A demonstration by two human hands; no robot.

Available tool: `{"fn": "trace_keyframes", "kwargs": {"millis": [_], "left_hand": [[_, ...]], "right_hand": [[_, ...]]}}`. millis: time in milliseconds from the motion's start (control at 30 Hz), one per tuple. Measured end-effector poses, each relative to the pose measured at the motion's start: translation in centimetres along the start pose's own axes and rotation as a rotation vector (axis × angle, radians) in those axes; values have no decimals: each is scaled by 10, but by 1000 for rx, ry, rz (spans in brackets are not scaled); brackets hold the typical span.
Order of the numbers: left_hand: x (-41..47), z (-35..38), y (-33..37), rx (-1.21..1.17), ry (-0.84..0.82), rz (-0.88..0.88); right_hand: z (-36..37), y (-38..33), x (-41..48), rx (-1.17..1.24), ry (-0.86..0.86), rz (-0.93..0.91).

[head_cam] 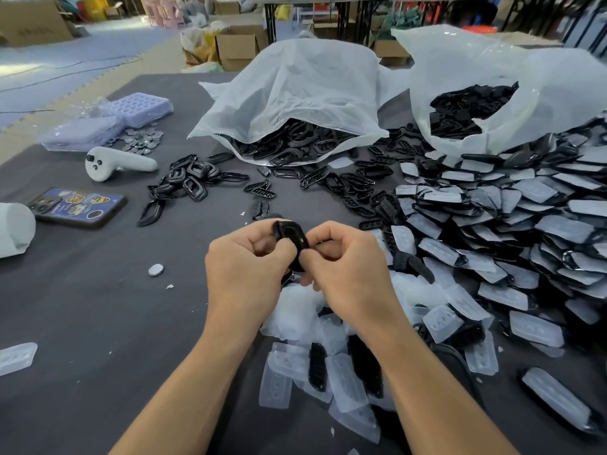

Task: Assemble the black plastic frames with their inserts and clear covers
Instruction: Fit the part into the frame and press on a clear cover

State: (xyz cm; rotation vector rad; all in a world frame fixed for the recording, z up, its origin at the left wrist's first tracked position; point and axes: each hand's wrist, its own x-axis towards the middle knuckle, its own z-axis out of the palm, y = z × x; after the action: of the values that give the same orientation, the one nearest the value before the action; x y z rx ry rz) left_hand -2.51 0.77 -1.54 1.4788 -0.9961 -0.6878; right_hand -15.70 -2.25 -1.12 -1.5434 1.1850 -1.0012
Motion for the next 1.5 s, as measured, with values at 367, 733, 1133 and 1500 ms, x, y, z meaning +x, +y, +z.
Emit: {"fn": "trace_keyframes", "kwargs": {"millis": [367, 733, 1133, 1500], "left_hand": [[8, -2, 4, -365, 112, -221], [20, -15, 1, -449, 83, -331], [19, -12, -2, -417, 11, -309], [18, -10, -6, -348, -1, -281]], "right_hand": [[-13, 6, 9, -205, 140, -83], [-18, 14, 16, -885, 171, -96], [-32, 9, 13, -598, 262, 10], [-47, 11, 10, -660, 299, -48]]}}
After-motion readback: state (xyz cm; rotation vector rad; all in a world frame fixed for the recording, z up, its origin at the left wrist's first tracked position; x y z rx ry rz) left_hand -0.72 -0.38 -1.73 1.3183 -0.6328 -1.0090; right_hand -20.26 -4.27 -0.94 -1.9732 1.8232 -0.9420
